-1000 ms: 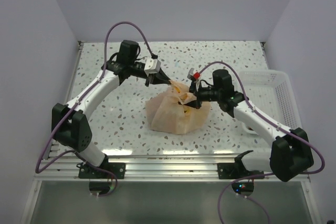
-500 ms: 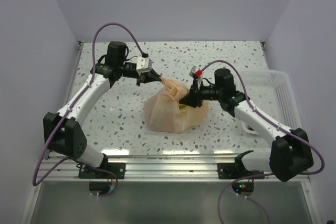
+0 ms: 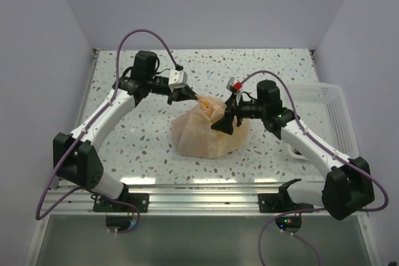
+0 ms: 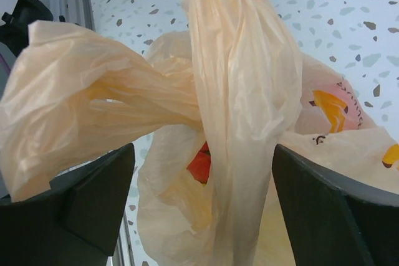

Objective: Place the fake fruits into the plastic bag and tie a complex knot

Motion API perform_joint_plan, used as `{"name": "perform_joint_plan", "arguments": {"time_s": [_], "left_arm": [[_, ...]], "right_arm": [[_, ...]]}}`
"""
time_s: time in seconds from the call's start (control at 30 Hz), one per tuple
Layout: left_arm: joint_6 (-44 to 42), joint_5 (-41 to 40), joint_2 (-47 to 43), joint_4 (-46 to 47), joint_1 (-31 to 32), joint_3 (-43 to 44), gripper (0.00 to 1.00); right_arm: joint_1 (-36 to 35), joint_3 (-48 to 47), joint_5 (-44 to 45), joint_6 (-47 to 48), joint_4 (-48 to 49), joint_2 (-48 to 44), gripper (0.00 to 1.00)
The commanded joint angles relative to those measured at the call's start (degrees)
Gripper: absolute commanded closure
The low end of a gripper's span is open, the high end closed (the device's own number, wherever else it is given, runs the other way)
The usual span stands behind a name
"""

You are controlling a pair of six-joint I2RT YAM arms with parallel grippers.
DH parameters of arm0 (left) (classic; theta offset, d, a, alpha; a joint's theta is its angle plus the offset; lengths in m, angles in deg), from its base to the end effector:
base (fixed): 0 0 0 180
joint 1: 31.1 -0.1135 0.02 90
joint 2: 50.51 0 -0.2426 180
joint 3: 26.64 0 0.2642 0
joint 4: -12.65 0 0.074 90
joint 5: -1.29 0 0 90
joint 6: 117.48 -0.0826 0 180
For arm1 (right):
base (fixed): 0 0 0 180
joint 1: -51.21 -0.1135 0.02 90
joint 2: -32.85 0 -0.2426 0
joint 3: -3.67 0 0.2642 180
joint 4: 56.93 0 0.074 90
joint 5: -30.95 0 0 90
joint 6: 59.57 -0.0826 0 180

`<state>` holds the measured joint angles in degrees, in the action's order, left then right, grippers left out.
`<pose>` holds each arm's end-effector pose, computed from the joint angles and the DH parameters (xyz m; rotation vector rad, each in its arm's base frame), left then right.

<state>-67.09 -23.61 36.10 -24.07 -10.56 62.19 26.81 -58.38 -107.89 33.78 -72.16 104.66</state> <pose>0.3102 -0.1962 0.3043 1.4500 1.2766 -0.9932 0.2666 0.1892 0.2450 -1.0034 1.7371 1.0845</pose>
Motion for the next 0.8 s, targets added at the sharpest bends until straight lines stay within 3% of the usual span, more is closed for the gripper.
{"name": "perform_joint_plan", "arguments": {"time_s": [0.0, 0.2, 0.63, 0.77], "left_arm": [[2.7, -1.1, -0.2, 2.9, 1.4, 0.3, 1.00], [3.6, -1.9, 0.1, 2.9, 2.0, 0.5, 1.00], [4.1, -2.3, 1.4, 2.3, 2.1, 0.3, 1.00], [3.8, -2.8, 1.5, 2.3, 2.1, 0.7, 1.00]], "right_arm": [[0.1, -4.4, 1.3, 0.2, 0.3, -1.5, 0.05], [0.0, -6.4, 4.8, -1.6, 1.1, -1.1, 0.02], [0.1, -7.1, 1.4, -2.8, 1.8, -3.1, 0.01], [0.1, -7.1, 0.5, -2.9, 1.8, -3.7, 0.06]]}}
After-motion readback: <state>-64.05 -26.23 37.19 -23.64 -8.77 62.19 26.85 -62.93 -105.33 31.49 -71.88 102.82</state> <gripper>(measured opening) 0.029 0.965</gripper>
